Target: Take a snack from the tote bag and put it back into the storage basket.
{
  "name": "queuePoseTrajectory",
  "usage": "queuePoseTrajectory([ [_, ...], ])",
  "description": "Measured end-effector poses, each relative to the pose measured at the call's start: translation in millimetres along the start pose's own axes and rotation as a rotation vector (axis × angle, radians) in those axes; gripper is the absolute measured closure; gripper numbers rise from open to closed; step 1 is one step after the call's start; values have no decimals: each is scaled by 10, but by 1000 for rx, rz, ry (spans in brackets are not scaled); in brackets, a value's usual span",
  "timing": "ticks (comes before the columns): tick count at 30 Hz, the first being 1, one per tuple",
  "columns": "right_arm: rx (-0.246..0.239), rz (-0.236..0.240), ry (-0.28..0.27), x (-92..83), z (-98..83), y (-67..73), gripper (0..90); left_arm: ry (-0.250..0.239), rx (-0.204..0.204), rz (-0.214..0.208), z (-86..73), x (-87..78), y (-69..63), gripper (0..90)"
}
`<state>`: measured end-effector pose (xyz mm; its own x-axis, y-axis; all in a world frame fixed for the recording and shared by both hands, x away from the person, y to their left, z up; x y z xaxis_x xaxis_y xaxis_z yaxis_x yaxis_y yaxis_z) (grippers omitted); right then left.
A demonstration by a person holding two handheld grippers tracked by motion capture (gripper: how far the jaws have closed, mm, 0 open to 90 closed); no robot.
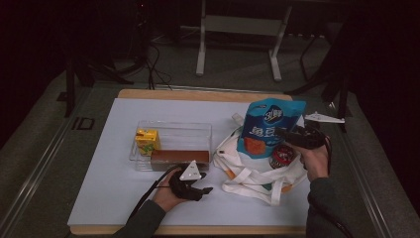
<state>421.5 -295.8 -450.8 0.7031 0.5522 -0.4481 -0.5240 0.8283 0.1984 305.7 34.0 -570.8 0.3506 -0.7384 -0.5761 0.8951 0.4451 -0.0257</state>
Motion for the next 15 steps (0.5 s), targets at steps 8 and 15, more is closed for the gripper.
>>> queuePoseTrajectory([
  [8, -38, 30, -6, 36, -9, 89, 436, 2, 1, 0, -1, 1, 1, 428],
  [15, -78, 64, -15, 40, 9, 158, 496, 3, -2, 2, -1, 3, 4, 422],
])
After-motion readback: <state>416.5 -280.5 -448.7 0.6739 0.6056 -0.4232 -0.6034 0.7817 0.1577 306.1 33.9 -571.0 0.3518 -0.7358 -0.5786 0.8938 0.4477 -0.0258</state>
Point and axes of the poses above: each handheld gripper's, and its own axes: x roughly forward along the jaws, z roughly out of its top, y roughly to its left, the point moved 5 cm from there along x, roughly forward along the jaws, and after that the axes turned 3 degrees about -y, right-handed, at the moved point
